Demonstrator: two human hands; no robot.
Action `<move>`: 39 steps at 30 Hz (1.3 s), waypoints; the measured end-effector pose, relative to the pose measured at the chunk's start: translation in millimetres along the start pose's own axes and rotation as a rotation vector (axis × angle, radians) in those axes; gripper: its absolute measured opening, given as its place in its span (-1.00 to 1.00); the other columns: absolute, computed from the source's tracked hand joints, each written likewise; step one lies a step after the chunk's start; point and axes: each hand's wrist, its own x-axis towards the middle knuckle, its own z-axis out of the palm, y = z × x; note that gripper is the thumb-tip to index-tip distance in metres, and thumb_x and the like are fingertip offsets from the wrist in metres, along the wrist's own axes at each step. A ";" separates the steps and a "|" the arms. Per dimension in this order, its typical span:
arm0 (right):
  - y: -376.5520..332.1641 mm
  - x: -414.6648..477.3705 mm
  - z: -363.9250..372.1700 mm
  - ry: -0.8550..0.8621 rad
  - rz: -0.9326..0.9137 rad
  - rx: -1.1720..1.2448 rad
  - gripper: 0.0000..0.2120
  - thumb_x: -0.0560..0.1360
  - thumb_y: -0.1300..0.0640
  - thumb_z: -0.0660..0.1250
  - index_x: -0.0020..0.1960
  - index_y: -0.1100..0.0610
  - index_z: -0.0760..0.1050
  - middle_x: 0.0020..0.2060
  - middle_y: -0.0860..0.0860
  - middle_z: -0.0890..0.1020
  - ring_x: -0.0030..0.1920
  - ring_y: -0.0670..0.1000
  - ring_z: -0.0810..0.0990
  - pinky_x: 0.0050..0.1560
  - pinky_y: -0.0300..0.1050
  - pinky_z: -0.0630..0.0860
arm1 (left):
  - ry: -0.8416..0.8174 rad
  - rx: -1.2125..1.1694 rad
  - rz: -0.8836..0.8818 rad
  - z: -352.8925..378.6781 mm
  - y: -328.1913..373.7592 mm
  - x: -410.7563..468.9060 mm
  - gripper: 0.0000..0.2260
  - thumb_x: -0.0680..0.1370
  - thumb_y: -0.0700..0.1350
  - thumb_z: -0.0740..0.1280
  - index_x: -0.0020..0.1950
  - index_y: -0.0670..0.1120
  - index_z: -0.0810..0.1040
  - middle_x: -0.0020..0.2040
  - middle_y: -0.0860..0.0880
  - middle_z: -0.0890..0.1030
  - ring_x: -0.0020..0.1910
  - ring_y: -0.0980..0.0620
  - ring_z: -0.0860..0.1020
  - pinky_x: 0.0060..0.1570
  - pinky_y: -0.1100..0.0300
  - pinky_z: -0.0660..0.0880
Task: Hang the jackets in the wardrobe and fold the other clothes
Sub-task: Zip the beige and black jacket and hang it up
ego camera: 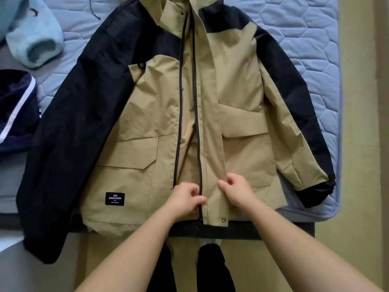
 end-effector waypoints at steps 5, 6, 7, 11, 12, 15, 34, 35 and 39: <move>20.1 -19.3 12.5 -0.057 0.135 -0.102 -0.80 0.55 0.03 0.29 -0.16 0.15 0.47 -0.21 0.07 0.58 -0.10 0.11 0.55 -0.09 -0.09 0.46 | -0.176 0.136 -0.104 19.4 -3.9 -8.4 -0.83 0.57 -0.14 0.28 -0.23 -0.06 0.48 -0.26 -0.02 0.64 -0.31 0.06 0.62 -0.29 0.14 0.58; 16.3 -16.3 11.1 -0.057 0.126 -0.129 -0.79 0.54 0.02 0.29 -0.19 0.13 0.45 -0.21 0.07 0.57 -0.09 0.11 0.56 -0.08 -0.09 0.46 | -0.137 0.096 -0.128 14.3 -1.5 -6.5 -0.85 0.57 -0.14 0.28 -0.20 -0.05 0.51 -0.24 -0.01 0.64 -0.33 0.07 0.60 -0.36 0.19 0.56; 10.1 -12.6 9.0 -0.052 0.108 -0.144 -0.80 0.54 0.02 0.30 -0.19 0.10 0.43 -0.19 0.06 0.58 -0.07 0.10 0.56 -0.05 -0.08 0.48 | -0.088 0.057 -0.140 6.5 1.6 -3.7 -0.87 0.57 -0.13 0.29 -0.18 -0.04 0.53 -0.24 -0.01 0.65 -0.34 0.09 0.60 -0.40 0.24 0.53; -28.4 11.7 -0.1 0.075 -0.006 -0.115 -0.90 0.53 0.01 0.29 -0.07 0.03 0.46 -0.13 -0.03 0.55 -0.05 0.03 0.54 -0.06 -0.12 0.45 | 0.124 0.069 -0.045 -33.7 11.8 12.7 -0.85 0.55 -0.17 0.28 -0.19 0.03 0.51 -0.17 -0.01 0.65 -0.16 0.03 0.63 -0.11 0.10 0.60; -39.0 18.0 -2.2 0.107 -0.024 -0.124 -0.91 0.52 0.02 0.29 -0.08 0.02 0.45 -0.13 -0.04 0.55 -0.04 0.04 0.53 -0.06 -0.12 0.43 | 0.165 0.055 -0.022 -42.7 13.6 15.1 -0.83 0.54 -0.18 0.27 -0.20 0.04 0.50 -0.16 -0.01 0.65 -0.14 0.01 0.63 -0.06 0.06 0.60; -58.3 28.4 -2.6 0.135 -0.029 -0.209 -0.96 0.51 0.08 0.22 -0.10 0.02 0.41 -0.08 0.00 0.55 0.01 0.11 0.52 -0.03 -0.09 0.43 | 0.241 0.006 0.011 -59.0 12.0 14.9 -0.83 0.53 -0.19 0.25 -0.19 0.04 0.52 -0.22 0.01 0.65 -0.21 0.03 0.64 -0.13 0.09 0.61; 67.5 -46.7 71.5 0.030 0.466 0.555 -0.86 0.48 0.21 0.40 -0.18 0.19 0.45 -0.01 0.19 0.62 0.01 0.08 0.59 0.08 0.05 0.58 | 0.383 -1.140 -0.681 24.1 -142.7 -49.6 -0.42 0.49 -0.12 0.44 0.42 -0.22 0.29 0.31 -0.18 0.46 0.28 -0.11 0.48 0.07 0.00 0.55; 69.6 -48.7 71.9 0.030 0.475 0.660 -0.82 0.48 0.21 0.41 -0.21 0.16 0.42 0.00 0.17 0.61 0.05 0.06 0.59 0.01 -0.01 0.58 | 0.400 -1.206 -0.670 25.9 -145.0 -48.9 -0.47 0.49 -0.16 0.43 0.40 -0.23 0.32 0.30 -0.18 0.49 0.27 -0.11 0.48 0.08 0.01 0.53; 72.2 -57.3 72.2 -0.028 0.441 0.761 -0.78 0.47 0.17 0.44 -0.26 0.11 0.42 -0.07 0.10 0.61 0.06 0.03 0.59 -0.10 -0.12 0.53 | 0.329 -1.371 -0.624 30.0 -148.4 -48.0 -0.53 0.48 -0.29 0.41 0.35 -0.21 0.36 0.27 -0.16 0.52 0.30 -0.09 0.45 0.14 -0.03 0.46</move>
